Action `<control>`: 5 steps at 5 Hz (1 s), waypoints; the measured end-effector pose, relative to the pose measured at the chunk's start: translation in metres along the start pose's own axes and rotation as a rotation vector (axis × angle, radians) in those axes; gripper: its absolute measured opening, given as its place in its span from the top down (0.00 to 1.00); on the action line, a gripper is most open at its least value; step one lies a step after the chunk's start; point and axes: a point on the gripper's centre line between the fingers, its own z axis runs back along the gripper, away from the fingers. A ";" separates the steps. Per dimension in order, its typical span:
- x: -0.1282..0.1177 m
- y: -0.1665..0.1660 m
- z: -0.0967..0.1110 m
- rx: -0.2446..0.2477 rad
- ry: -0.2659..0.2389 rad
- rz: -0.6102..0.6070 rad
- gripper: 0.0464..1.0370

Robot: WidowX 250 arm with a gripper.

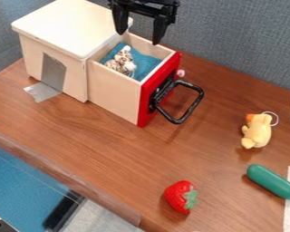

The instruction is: Close the drawer

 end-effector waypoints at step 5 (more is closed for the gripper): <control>-0.030 -0.130 -0.038 0.093 0.062 -0.354 0.04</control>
